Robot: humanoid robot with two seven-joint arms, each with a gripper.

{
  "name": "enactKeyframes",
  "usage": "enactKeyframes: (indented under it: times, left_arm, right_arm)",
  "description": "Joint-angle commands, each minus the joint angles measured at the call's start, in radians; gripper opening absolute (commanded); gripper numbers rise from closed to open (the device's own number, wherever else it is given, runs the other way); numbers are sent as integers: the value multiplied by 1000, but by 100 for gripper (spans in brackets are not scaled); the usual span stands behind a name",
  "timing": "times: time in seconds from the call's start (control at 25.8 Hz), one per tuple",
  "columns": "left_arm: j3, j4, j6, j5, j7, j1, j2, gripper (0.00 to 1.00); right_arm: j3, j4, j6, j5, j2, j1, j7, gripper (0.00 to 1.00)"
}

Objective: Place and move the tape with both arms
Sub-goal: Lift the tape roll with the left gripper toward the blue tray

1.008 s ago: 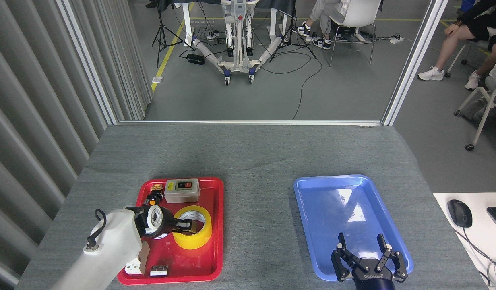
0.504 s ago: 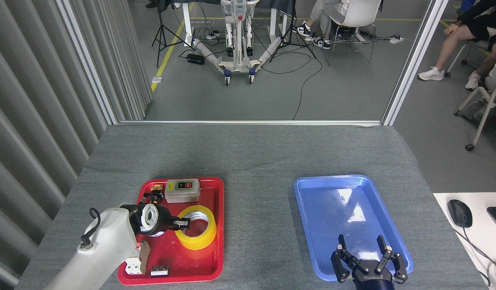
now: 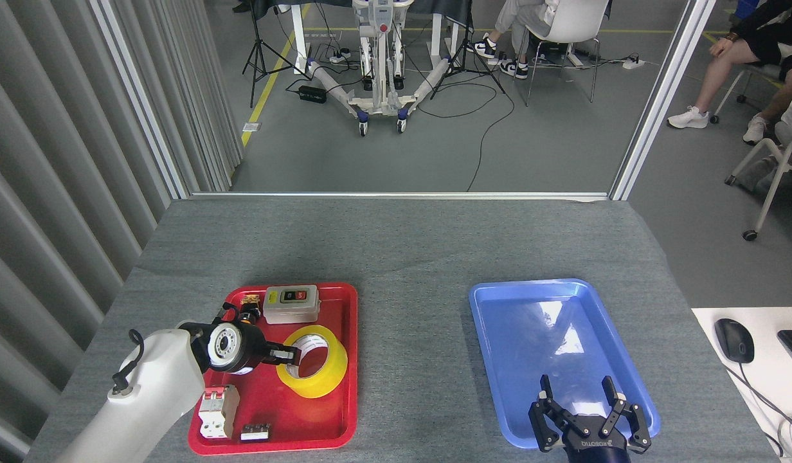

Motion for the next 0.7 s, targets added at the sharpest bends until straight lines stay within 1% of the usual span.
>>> enactKeyframes:
  times: [0.0,0.12,0.31,0.5,0.66]
  left_arm:
    - [19,-5,-18,19,0,0,4,13]
    - [30,-8,-44,83,-1,0,4,13]
    - [48,-33,-69,267,-1,6,-5,13]
    - [50,-24,-170,510,0,24,-34,13]
    - [43,-33,-214,691,0,64,-61,10]
  right_arm:
    - [0,0,-2,1,0,1,-4,100]
    - [0,0,-2,1,0,1,-4,100]
    - [3,0,-2,1,0,1,-4,100]
    - [3,0,-4,-1,0,1,-4,100]
    - [3,0,-4,-1,0,0,-4,100]
